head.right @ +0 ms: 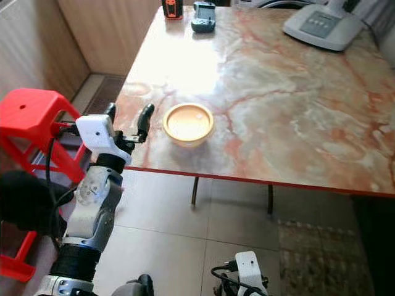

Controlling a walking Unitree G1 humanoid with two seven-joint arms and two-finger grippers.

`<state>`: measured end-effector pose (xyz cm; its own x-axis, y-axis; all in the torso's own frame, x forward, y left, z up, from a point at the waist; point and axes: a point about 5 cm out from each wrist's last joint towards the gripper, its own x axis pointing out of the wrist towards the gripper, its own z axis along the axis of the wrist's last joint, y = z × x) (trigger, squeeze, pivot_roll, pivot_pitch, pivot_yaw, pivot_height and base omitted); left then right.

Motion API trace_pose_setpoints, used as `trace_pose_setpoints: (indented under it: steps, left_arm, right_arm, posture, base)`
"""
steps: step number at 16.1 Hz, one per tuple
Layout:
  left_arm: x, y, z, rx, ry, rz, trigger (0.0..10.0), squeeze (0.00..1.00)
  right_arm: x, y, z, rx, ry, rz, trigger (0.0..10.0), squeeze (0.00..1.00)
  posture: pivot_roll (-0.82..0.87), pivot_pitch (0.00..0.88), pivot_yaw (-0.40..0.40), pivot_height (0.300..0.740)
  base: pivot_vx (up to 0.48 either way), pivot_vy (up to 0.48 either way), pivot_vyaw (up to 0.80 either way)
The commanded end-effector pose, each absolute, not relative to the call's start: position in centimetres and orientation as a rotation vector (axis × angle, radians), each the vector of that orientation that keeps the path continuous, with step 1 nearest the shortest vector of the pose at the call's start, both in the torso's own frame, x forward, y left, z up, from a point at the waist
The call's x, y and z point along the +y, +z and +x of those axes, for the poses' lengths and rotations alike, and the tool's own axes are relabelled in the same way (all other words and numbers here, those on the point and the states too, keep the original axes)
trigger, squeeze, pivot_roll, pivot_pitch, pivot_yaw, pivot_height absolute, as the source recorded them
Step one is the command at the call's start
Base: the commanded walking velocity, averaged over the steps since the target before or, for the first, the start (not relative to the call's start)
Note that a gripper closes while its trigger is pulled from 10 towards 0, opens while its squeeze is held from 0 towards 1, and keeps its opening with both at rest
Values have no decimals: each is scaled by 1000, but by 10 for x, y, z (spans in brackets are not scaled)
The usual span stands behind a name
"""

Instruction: Restocking fridge

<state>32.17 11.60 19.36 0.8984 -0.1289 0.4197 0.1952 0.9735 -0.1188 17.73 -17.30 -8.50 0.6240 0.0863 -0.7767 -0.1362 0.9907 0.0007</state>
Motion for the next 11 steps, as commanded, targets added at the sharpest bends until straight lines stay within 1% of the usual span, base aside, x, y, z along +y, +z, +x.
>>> trace_pose_setpoints:
  steps: [1, 5, 6, 8, 9, 11]
  left_arm:
    - [116, 192, 320, -413, -183, -174, 10000, 0]
    - [114, 193, 319, -407, -197, -180, 10000, 0]
    - [114, 194, 319, -408, -204, -181, 10000, 0]
    - [114, 194, 319, -407, -206, -181, 10000, 0]
    - [114, 194, 319, -406, -208, -180, 10000, 0]
    - [114, 194, 319, -404, -208, -178, 10000, 0]
  right_arm:
    - [-172, -90, 166, 922, 116, -44, 10000, 0]
    - [-172, -91, 164, 928, 109, -36, 10000, 0]
    - [-175, -89, 167, 906, 79, -44, 10000, 0]
    - [-187, -83, 178, 850, -13, -59, 10000, 0]
    - [-199, -74, 189, 774, -89, -68, 10000, 0]
    - [-210, -57, 212, 635, -143, 39, 10000, 0]
  posture:
    - [-44, 170, 35, 740]
    - [-42, 168, 34, 740]
    - [-40, 168, 33, 740]
    - [-39, 173, 34, 740]
    - [-36, 176, 33, 740]
    - [-42, 182, 31, 740]
  base:
    - [0, 0, 0]
    - [0, 0, 0]
    - [0, 0, 0]
    - [0, 0, 0]
    - [0, 0, 0]
    - [0, 0, 0]
